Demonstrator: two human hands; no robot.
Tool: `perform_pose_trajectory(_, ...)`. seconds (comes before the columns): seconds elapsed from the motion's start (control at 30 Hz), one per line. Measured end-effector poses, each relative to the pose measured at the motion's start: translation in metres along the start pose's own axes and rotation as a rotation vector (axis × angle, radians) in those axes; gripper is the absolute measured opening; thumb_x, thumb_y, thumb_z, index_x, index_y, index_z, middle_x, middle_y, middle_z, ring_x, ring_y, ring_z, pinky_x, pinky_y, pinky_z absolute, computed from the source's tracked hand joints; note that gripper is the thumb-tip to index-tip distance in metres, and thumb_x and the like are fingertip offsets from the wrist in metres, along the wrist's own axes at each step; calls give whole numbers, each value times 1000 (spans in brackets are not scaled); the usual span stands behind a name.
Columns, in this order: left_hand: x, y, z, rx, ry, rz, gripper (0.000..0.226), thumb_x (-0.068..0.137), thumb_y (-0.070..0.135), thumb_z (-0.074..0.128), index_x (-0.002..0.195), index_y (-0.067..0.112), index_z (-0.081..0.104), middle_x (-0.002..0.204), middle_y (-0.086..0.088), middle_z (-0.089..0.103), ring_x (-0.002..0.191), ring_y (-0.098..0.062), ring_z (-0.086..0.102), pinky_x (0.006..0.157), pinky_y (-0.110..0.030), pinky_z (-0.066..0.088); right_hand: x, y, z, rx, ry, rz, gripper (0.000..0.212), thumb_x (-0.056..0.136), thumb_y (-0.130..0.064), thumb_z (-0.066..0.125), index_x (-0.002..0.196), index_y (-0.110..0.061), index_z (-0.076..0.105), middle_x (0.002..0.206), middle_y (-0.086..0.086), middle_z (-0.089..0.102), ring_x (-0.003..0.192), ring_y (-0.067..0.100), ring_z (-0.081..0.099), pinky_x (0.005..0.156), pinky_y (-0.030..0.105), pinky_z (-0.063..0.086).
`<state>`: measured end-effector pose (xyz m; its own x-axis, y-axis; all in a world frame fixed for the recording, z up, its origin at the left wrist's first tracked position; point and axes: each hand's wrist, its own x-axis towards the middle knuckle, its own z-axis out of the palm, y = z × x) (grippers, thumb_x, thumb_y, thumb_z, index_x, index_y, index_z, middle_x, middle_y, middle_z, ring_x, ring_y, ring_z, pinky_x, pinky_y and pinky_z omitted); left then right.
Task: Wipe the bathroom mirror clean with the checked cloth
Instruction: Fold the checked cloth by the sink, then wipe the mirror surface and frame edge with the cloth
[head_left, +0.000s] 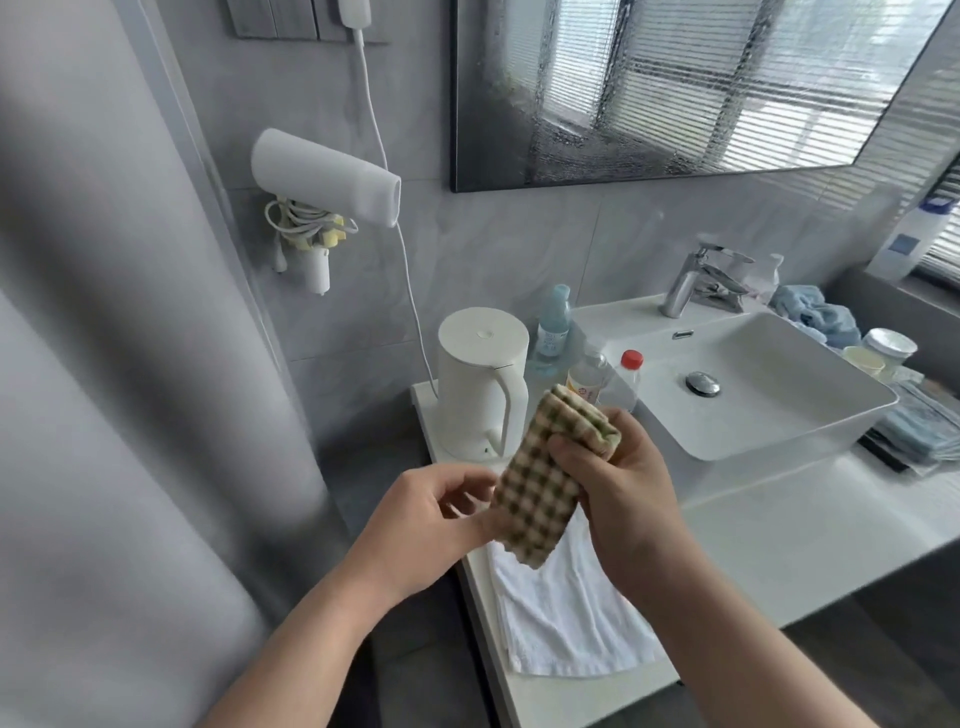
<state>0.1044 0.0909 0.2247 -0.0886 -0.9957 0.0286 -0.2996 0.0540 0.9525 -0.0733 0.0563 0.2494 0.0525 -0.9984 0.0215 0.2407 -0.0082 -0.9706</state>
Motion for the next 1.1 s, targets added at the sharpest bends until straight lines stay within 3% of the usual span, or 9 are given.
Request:
perform_pose_trajectory(0.1, 5, -3, -5, -19, 7, 16, 41, 72, 64, 71, 102, 37, 75, 98, 7, 75, 92, -13, 69, 86, -39, 57, 5, 3, 2, 5, -38, -8, 15, 72, -14, 68, 86, -17, 64, 84, 7, 68, 87, 24, 65, 92, 54, 52)
perform_pose_trajectory(0.2, 12, 0, -3, -88, 8, 5, 10, 86, 35, 75, 96, 34, 76, 93, 1, 76, 89, -18, 72, 80, -36, 58, 11, 7, 10, 7, -50, 3, 18, 72, -14, 68, 90, -13, 64, 86, 11, 66, 87, 26, 63, 93, 58, 50)
perform_pose_trajectory(0.37, 29, -1, -15, -179, 83, -18, 15, 91, 11, 70, 84, 23, 76, 80, -5, 75, 75, -16, 68, 67, -31, 54, 29, 9, 20, 80, -109, 47, 29, 77, -19, 69, 102, -5, 64, 95, 16, 67, 94, 30, 65, 92, 52, 53)
perform_pose_trajectory(0.47, 47, 3, -31, -292, 98, -23, 19, 91, 2, 65, 82, 16, 75, 74, -1, 73, 67, -9, 66, 59, -19, 50, 47, 8, 31, 242, -196, 86, 51, 77, -37, 79, 114, -3, 68, 109, 21, 70, 103, 34, 67, 91, 46, 54)
perform_pose_trajectory(0.63, 92, 7, -68, -285, 49, -18, 15, 94, 9, 65, 85, 15, 77, 77, -3, 74, 67, -11, 66, 59, -16, 47, 85, -3, 60, 300, -218, 105, 47, 81, -31, 69, 117, -1, 67, 112, 24, 70, 105, 35, 68, 89, 42, 57)
perform_pose_trajectory(0.73, 123, 15, -95, -132, -17, 21, 9, 92, 26, 69, 91, 25, 77, 88, -2, 76, 83, -19, 71, 74, -28, 53, 113, -13, 81, 308, -168, 76, 69, 69, -42, 85, 119, 0, 66, 119, 33, 63, 106, 37, 64, 98, 55, 48)
perform_pose_trajectory(0.77, 135, 18, -104, -60, -8, 50, 8, 91, 29, 69, 93, 28, 77, 90, 0, 76, 87, -20, 70, 79, -31, 54, 122, -18, 88, 307, -140, 64, 65, 71, -41, 83, 121, -3, 67, 119, 32, 63, 106, 37, 64, 98, 56, 48)
perform_pose_trajectory(0.9, 175, 47, -146, 167, 116, 170, 15, 90, 24, 72, 90, 39, 71, 86, 18, 73, 84, -6, 67, 75, -13, 48, 163, -41, 107, 332, -22, 63, 42, 82, -38, 64, 116, -15, 70, 108, 17, 71, 91, 27, 69, 72, 40, 57)
perform_pose_trajectory(1.1, 223, 100, -187, 332, 158, 432, 6, 80, 47, 61, 84, 46, 66, 94, 33, 67, 93, 7, 62, 79, -5, 42, 208, -85, 136, 187, 119, -124, 31, 85, -44, 57, 91, -16, 68, 81, 11, 65, 72, 25, 62, 60, 37, 55)
